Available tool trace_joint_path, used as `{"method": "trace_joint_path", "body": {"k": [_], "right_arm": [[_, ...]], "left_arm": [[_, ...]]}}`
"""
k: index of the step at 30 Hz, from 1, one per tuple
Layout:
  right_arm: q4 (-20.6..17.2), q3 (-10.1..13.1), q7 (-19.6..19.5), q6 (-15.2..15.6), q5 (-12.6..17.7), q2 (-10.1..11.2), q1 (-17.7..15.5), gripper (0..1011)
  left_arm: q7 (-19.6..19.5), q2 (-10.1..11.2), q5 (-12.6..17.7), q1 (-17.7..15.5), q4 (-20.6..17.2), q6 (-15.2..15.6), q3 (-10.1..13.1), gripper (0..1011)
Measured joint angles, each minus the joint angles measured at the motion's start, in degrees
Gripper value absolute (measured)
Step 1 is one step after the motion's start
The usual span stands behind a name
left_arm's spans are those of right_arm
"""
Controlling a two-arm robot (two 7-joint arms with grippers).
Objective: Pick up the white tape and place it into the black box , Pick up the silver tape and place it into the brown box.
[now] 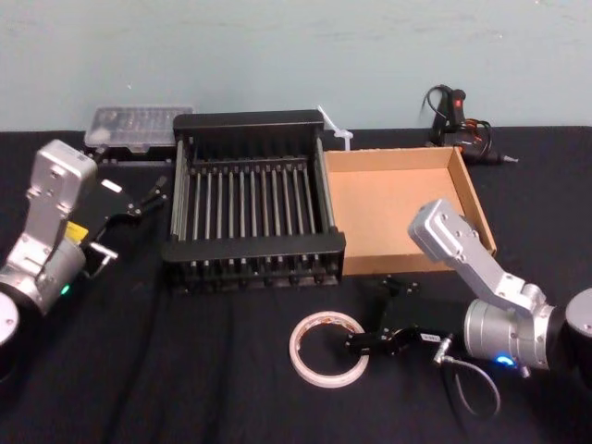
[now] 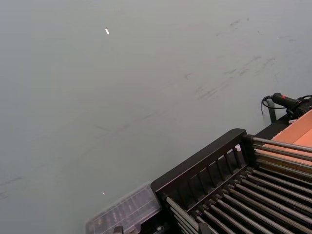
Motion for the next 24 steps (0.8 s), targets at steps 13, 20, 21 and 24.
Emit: {"method": "trace_joint_path", "body": {"k": [13,20,21,24], "right_arm": [[2.4,-2.2,0.5,-0.1,-1.9,-1.3,1.9,1002],[3.4,-2.9,1.1,-0.4,-2.7,-1.8,2.6,1002],[3.5,-3.1,1.2,-0.4,-2.8,-1.9,2.7,1002],[3.7,-3.2,1.3,-0.4,-3.0,-2.0,2.8,1000]], "left_arm": [[0.0,0.0,0.0,0.0,0.0,0.0,0.0,1001],[0.0,0.0,0.0,0.0,0.0,0.0,0.0,1001],[0.0,0.0,0.0,0.0,0.0,0.0,0.0,1001],[0.0,0.0,0.0,0.0,0.0,0.0,0.0,1001]]}}
